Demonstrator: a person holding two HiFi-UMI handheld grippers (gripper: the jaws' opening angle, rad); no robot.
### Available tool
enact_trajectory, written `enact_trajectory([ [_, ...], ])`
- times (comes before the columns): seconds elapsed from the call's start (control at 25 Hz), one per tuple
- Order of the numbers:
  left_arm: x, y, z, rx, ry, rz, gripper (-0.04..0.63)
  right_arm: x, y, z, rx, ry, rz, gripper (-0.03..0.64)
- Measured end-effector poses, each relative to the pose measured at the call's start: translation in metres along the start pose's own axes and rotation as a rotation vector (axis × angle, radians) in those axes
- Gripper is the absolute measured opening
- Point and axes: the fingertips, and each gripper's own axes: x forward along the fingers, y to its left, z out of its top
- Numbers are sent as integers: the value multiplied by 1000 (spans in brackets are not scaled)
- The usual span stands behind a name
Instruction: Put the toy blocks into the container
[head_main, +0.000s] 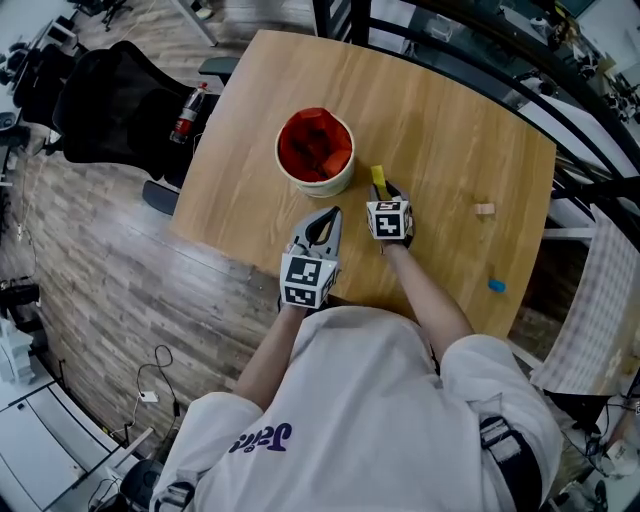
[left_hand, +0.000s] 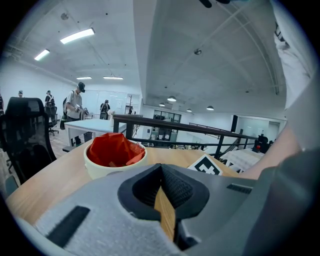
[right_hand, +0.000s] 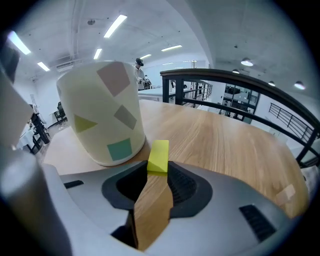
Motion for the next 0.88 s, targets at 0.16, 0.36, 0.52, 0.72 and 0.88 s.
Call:
enact_trajectory([
  [0.16, 0, -5, 3, 3, -14, -15, 8, -29, -10, 9, 13, -54, 63, 132],
  [0.36, 0, -8, 9, 1, -31, -26, 8, -77, -23, 38, -55, -121, 128, 132],
  [0.52, -1, -7, 12, -6, -48, -27, 8, -113, -24, 67, -155, -159, 190, 132],
  [0.72, -3, -3, 13, -10, -53, -24, 8, -150, -6, 108, -311, -199, 286, 132],
  [0.88, -8, 2, 15, -10, -53, -15, 8, -170, 17, 136, -471, -221, 350, 132],
])
